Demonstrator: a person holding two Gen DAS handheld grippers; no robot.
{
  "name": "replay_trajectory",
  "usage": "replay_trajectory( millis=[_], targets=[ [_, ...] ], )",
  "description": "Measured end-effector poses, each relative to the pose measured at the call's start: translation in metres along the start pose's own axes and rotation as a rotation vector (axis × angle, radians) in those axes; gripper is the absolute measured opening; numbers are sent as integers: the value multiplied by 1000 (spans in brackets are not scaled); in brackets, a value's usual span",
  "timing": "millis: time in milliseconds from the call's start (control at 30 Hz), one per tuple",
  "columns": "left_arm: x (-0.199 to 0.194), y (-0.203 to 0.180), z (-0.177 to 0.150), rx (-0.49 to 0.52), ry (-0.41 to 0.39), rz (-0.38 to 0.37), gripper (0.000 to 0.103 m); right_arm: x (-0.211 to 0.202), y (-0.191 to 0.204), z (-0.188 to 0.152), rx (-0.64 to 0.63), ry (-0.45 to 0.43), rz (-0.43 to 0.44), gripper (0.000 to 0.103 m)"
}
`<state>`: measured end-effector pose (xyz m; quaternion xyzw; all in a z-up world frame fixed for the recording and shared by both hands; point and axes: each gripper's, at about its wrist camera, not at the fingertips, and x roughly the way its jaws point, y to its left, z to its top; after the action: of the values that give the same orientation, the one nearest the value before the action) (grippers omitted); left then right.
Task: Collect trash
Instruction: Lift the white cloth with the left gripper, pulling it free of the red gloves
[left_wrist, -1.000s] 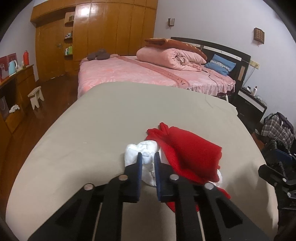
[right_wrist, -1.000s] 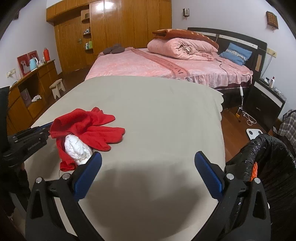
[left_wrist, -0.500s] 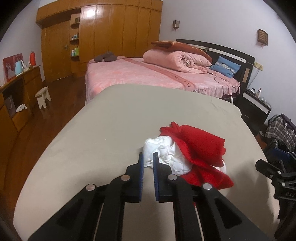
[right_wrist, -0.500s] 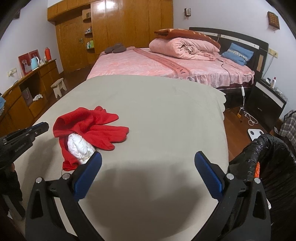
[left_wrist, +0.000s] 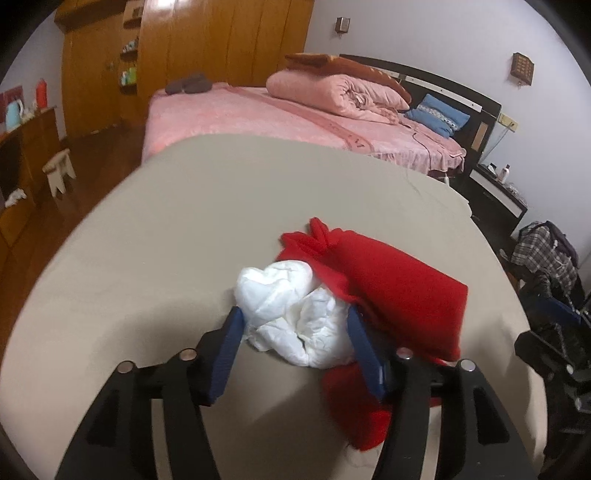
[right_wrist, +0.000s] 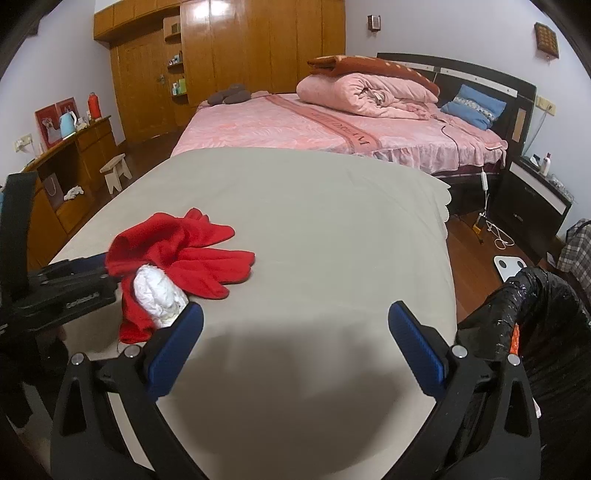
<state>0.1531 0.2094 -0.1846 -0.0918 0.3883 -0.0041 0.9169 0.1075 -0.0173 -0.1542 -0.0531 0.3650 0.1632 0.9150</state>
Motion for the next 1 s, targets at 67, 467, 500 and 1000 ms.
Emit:
replay_trajectory(
  millis=[67, 467, 500, 1000],
  targets=[
    [1, 0, 0, -4, -4, -12, 43, 0, 0, 0, 0, -1, -2, 97],
    [-50, 11, -2, -5, -111, 43, 19, -3, 1, 1, -6, -6, 5, 97],
    [-56, 14, -3, -4, -114, 53, 19, -3, 2, 3, -8, -7, 8, 97],
    [-55, 31, -24, 21, -50, 104, 49, -2, 21, 4, -31, 3, 30, 97]
  ],
)
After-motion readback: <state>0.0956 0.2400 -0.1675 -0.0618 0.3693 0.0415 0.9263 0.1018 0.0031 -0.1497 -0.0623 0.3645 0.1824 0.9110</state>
